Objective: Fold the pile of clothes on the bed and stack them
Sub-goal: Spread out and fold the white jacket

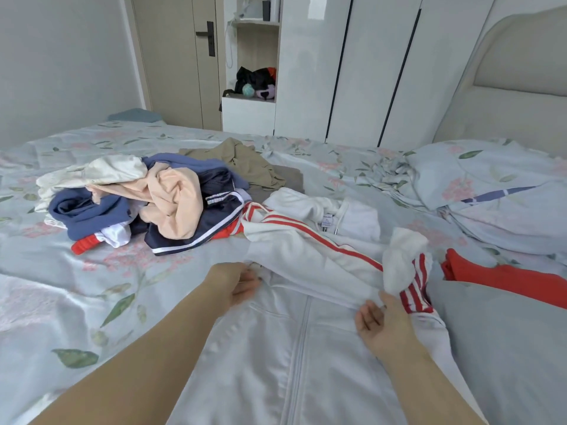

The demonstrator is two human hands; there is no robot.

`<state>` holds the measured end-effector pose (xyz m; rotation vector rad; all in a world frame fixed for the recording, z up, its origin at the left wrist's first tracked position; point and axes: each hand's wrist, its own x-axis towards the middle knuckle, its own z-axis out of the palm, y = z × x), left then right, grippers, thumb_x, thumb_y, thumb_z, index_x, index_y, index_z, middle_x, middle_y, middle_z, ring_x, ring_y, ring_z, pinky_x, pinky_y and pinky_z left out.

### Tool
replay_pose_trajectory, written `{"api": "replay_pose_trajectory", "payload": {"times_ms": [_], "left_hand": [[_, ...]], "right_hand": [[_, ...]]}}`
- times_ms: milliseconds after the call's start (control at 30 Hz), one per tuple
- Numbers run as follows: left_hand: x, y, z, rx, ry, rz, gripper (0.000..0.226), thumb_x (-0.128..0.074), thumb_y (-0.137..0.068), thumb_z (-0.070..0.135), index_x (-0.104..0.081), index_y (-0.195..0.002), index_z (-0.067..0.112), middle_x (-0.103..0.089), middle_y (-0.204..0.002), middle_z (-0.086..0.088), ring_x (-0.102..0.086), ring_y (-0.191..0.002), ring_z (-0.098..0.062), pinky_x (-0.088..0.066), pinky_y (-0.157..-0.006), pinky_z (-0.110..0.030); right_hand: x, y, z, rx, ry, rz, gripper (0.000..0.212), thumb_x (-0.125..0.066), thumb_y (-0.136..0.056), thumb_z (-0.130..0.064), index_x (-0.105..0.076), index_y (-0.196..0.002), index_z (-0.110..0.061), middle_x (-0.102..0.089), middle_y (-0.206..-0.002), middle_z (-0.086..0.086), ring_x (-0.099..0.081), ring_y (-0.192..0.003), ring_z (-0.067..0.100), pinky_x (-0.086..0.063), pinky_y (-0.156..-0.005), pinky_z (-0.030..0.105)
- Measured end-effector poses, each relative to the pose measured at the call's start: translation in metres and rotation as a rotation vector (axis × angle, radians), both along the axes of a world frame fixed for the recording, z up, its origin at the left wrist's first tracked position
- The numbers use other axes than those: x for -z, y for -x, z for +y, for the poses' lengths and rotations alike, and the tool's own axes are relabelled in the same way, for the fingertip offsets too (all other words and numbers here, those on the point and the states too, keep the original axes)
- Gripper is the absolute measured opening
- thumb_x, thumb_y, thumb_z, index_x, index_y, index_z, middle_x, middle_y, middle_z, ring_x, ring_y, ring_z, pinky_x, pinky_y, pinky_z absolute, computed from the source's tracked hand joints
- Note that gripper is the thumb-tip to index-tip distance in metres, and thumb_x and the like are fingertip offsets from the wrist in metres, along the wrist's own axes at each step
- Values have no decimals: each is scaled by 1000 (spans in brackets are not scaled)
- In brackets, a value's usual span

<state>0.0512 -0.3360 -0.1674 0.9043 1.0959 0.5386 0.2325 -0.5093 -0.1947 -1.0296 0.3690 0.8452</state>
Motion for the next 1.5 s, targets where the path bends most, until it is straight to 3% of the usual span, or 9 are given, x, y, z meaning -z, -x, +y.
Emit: {"api": "replay_pose_trajectory", "payload": {"times_ms": [167,333,433,533,700,933,1100,1333,1500], "left_hand": [[4,-18,2,77,99,-31,37,-53,-94,41,-56,-97,4,-66,-96,-16,-65,-81,-26,-53,-67,-37],[2,-39,2,-2,280,-102,50,-54,-91,52,-55,-93,3,-65,-91,-17,-65,-80,-28,-52,-70,-42],[1,-51,6,-130,302,-167,30,-58,-93,36,-53,-95,6,-60,-85,-11,-60,-73,-25,-51,-62,-36],[5,-55,15,-292,237,-250,13,-55,-95,21,-52,-106,15,-56,-78,-3,-55,-67,-16,-49,-48,-28],[26,-24,45,-492,-30,-262,9,-51,-95,22,-53,-87,23,-53,-79,-2,-53,-69,-20,-49,-64,-33],[41,-28,39,-211,-306,-6,19,-64,-88,21,-49,-99,18,-58,-93,-6,-59,-89,-25,-51,-90,-45],[53,-25,42,-202,-368,60,25,-60,-88,16,-40,-79,28,-51,-94,-12,-53,-88,-26,-47,-94,-54],[59,-21,31,70,-806,143,48,-68,-71,41,-64,-105,7,-56,-111,-18,-52,-107,-31,-41,-99,-43],[51,-31,38,-154,-490,227,57,-48,-94,45,-50,-129,1,-56,-121,-11,-49,-117,-30,-32,-95,-32]], "right_hand": [[-5,-21,13,26,95,40,34,-64,-88,-37,-45,-66,-19,-32,-58,-5,-26,-49,8,-38,-41,12],[-18,-25,31,7,122,-67,14,-61,-89,-29,-57,-91,-16,-46,-71,0,-42,-58,11,-41,-57,21],[-20,-32,42,57,172,-210,67,-75,-72,-44,-44,-127,-21,-55,-110,5,-58,-90,22,-54,-70,35],[-17,-38,49,0,636,-563,103,-81,-64,-42,-21,-146,-24,-28,-147,12,-39,-126,36,-44,-99,51],[-1,-20,58,-505,1142,-1090,85,-68,-77,-33,-17,-144,-31,-4,-155,4,-26,-133,34,-31,-102,53],[5,-15,79,-350,1157,-1472,44,-40,-96,-36,-37,-139,-32,-48,-131,5,-42,-117,29,-31,-90,41],[-1,-30,97,-837,999,-1294,37,-37,-91,-58,-57,-110,-33,-63,-115,-4,-57,-108,23,-41,-85,32],[-23,-50,88,131,392,-1034,35,-70,-78,-21,-45,-54,-20,-47,-53,-4,-53,-58,20,-51,-71,41],[15,-46,32,297,334,-586,16,-62,-81,-3,-49,-86,-11,-55,-79,4,-53,-66,17,-50,-56,27]]}}
